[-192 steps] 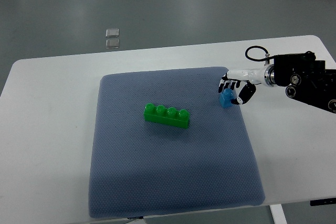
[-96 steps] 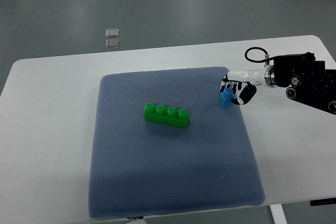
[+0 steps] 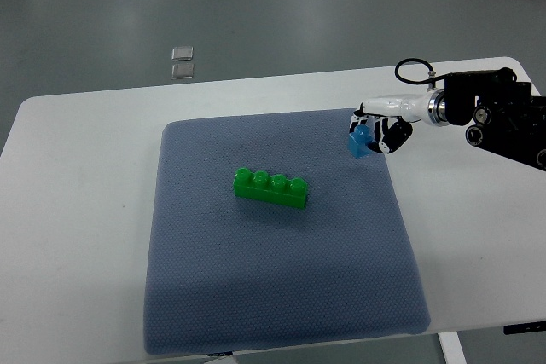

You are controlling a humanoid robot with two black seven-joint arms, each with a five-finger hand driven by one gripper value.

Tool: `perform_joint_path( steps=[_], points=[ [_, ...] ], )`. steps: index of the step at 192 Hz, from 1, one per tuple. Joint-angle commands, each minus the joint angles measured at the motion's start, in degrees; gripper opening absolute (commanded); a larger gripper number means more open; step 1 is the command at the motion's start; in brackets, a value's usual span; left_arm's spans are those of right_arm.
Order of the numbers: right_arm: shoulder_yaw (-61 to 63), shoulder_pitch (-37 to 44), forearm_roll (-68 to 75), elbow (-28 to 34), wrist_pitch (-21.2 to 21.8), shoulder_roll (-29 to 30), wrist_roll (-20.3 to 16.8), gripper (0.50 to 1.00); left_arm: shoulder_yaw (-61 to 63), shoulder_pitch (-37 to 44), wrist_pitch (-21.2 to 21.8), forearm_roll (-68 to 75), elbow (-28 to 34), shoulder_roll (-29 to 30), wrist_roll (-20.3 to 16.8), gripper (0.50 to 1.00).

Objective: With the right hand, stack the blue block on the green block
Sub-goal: 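Carry the blue block with the right hand over the green block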

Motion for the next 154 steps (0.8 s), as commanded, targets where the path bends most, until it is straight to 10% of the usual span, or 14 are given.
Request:
perform_joint_path(
  steps=[1,88,154],
  points=[
    [0.13,2.38,-0.04,1.38,-0.17,-0.31,2.11,0.500,0.00,0.01,-0.02,0.00,0.05,0.00,0.01,1.000],
    [-0.48,5.72,-6.55,5.24,-3.25,3.73,17.05,0.500,0.00,0.01,-0.02,0.00,-0.03,0.00,0.01,1.000],
    [-1.01,5.46,-7.43,4.01,-4.83,8.57,19.25,0.500,0.00,0.01,-0.02,0.00,0.05,0.00,0.01,1.000]
  ],
)
